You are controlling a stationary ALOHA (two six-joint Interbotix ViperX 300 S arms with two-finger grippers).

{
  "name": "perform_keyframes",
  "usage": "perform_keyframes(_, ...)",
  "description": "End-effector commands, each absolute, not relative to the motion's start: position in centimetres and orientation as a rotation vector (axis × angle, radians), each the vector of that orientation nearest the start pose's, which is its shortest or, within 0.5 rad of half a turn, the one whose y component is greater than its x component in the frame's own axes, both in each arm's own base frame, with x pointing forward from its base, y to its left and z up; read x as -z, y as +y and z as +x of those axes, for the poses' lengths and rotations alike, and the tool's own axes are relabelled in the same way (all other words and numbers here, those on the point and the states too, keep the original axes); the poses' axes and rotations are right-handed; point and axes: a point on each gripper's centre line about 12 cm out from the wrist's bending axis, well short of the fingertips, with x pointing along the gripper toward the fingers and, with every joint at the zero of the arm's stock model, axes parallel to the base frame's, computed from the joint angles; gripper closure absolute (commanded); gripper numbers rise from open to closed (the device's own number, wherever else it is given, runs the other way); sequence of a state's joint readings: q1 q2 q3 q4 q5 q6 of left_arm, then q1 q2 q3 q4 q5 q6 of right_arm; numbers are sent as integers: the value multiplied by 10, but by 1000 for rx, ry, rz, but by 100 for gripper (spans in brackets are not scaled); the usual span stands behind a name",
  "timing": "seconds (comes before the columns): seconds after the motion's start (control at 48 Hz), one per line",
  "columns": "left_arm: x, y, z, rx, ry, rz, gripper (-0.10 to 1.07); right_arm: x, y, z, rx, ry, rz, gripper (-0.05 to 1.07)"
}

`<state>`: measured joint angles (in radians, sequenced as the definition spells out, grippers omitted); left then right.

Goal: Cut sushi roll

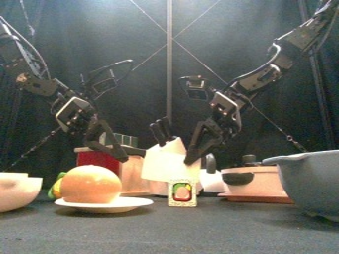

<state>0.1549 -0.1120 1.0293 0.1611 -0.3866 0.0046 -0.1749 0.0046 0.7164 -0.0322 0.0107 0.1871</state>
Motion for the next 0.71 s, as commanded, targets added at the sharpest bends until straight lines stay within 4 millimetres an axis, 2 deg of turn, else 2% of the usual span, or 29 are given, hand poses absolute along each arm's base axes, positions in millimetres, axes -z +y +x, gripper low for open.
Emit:
perform_keyframes(0.0,-142,32,309,-22,505,109,56,-178,-56,372,199,663,204,60)
perform_keyframes(0.188,-141,20,305,13,509,116,56,-183,-35,369,149,675,191,60)
perform_keyframes(0.688,-125,20,303,18,562,112,56,-167,-31,370,147,719,202,60)
